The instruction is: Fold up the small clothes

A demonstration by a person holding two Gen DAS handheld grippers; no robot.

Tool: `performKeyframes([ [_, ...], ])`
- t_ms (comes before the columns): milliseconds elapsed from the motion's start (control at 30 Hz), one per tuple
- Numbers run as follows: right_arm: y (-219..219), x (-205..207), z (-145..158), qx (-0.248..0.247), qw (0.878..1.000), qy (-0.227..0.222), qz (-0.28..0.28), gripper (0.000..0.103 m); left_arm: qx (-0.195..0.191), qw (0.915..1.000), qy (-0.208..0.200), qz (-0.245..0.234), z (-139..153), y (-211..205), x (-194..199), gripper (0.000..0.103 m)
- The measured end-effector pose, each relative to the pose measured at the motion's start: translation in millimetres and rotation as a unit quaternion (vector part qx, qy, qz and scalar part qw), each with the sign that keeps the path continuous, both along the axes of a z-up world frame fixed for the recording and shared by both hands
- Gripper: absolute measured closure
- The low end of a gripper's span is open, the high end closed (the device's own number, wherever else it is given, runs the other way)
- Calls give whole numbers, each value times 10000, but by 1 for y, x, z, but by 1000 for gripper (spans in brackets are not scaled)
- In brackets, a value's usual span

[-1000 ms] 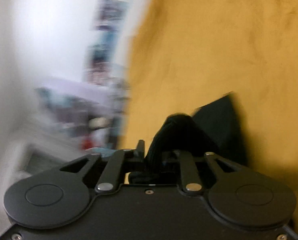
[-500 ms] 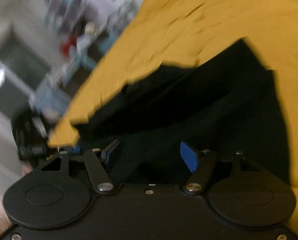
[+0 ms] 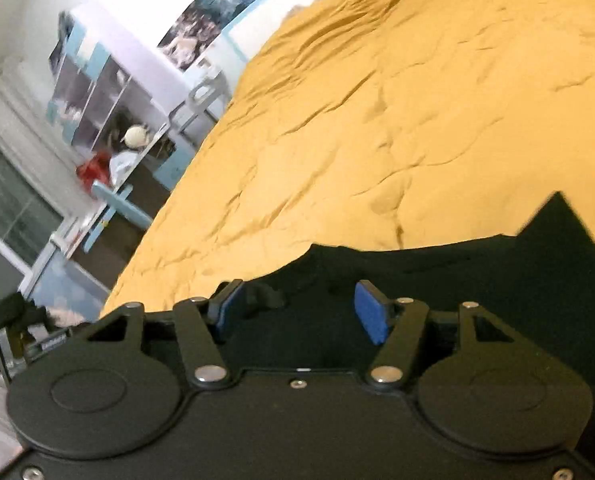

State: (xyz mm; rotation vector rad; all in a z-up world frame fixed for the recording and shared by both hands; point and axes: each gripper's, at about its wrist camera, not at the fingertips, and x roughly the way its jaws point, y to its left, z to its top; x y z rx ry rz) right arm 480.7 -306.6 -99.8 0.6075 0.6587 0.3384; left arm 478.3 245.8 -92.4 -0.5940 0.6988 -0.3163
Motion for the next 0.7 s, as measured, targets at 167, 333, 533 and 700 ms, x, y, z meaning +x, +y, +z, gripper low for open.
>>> performKeyframes([
  [167, -40, -68, 8, -101, 9996, 23, 254, 40, 341, 9987, 56, -373, 7, 23, -65, 63],
  [333, -101, -164, 0, -202, 9992, 189, -284, 36, 306, 9977, 532, -273, 13, 53, -155, 62],
  [533, -131, -249, -34, 1369, 9819, 1012, -826, 35, -1498, 9759, 1532, 406, -14, 102, -254, 62],
  [700, -102, -264, -63, 1971, 9688, 1150, -964, 35, -1557, 9737, 1623, 360, -36, 79, -283, 62],
])
